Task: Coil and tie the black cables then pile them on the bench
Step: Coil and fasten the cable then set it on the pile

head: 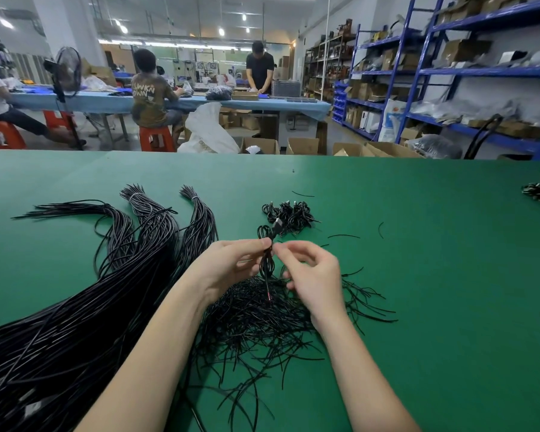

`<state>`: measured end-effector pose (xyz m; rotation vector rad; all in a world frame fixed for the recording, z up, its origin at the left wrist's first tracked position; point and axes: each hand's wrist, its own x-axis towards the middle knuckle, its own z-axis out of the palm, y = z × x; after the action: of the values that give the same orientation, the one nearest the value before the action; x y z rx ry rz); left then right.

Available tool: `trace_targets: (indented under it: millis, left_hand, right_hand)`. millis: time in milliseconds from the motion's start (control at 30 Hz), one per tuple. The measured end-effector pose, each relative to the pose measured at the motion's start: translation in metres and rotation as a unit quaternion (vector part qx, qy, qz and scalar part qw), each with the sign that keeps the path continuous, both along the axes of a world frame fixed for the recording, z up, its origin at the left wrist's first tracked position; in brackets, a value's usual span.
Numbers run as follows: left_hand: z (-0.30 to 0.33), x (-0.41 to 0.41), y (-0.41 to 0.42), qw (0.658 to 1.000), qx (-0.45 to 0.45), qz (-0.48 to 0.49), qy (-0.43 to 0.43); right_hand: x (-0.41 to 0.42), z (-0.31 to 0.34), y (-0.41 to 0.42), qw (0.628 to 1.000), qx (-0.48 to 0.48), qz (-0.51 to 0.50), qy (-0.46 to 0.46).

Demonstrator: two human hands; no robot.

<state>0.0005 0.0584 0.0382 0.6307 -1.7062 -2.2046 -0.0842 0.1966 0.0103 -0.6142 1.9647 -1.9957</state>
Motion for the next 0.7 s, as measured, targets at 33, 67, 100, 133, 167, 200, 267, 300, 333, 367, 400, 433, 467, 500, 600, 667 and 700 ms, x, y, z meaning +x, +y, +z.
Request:
trace_targets:
  millis: [33,67,100,133,167,200,267,300,333,367,400,433,467,500,600,667,700]
  left_hand:
    - [0.0,-0.001,0.001,1.0,0.022,0.0,-0.006]
    - [-0.001,-0.001,0.002,0.999,0.038,-0.002,-0.009]
    - [-0.001,-0.001,0.002,0.999,0.049,-0.005,-0.011]
    - [0.0,-0.001,0.002,0.998,0.053,-0.01,-0.013]
    - [0.0,-0.001,0.002,0.998,0.052,-0.018,-0.015]
    - [0.001,0.0,0.001,0.999,0.044,-0.025,-0.016]
    - [0.0,0.002,0.0,0.999,0.01,-0.036,-0.015]
    - [0.0,0.003,-0.001,0.999,-0.014,-0.037,-0.015]
    - [-0.001,0.003,-0.002,0.998,-0.046,-0.036,-0.015]
    - [-0.002,0.004,-0.002,0.995,-0.088,-0.032,-0.017]
    - [-0.002,0.005,-0.003,0.99,-0.136,-0.029,-0.021]
    - [-0.002,0.006,-0.003,0.982,-0.184,-0.031,-0.026]
    - [-0.002,0.006,-0.003,0.973,-0.224,-0.039,-0.028]
    - [-0.002,0.006,-0.002,0.968,-0.245,-0.048,-0.026]
    - [0.0,0.005,-0.001,0.968,-0.243,-0.067,0.002]
    - [0.002,0.004,0.0,0.983,-0.175,-0.058,0.0]
    - [0.002,0.002,0.001,0.991,-0.127,-0.05,-0.009]
  right_hand:
    - [-0.001,-0.003,0.0,0.992,0.016,-0.038,0.122]
    - [-0.001,-0.005,0.001,0.974,0.014,-0.058,0.22]
    - [-0.002,-0.007,0.003,0.955,0.011,-0.065,0.289]
    - [-0.003,-0.01,0.004,0.94,0.01,-0.067,0.333]
    - [-0.004,-0.01,0.005,0.93,0.015,-0.065,0.362]
    - [-0.005,-0.01,0.006,0.923,0.023,-0.061,0.378]
    - [-0.005,-0.01,0.005,0.933,0.036,-0.044,0.355]
    - [-0.005,-0.009,0.005,0.952,0.039,-0.027,0.301]
    - [-0.006,-0.008,0.004,0.973,0.045,-0.002,0.228]
    - [-0.007,-0.008,0.004,0.985,0.06,0.019,0.16]
    - [-0.008,-0.008,0.004,0.991,0.078,0.036,0.107]
    - [-0.008,-0.006,0.005,0.992,0.095,0.053,0.056]
    - [-0.009,-0.004,0.007,0.993,0.091,0.076,-0.01]
    - [-0.011,-0.003,0.008,0.987,0.062,0.106,-0.107]
    - [-0.009,0.003,0.013,0.885,-0.095,0.193,-0.412]
    - [-0.008,0.005,0.014,0.896,-0.094,0.213,-0.377]
    - [-0.009,0.006,0.015,0.931,-0.054,0.209,-0.295]
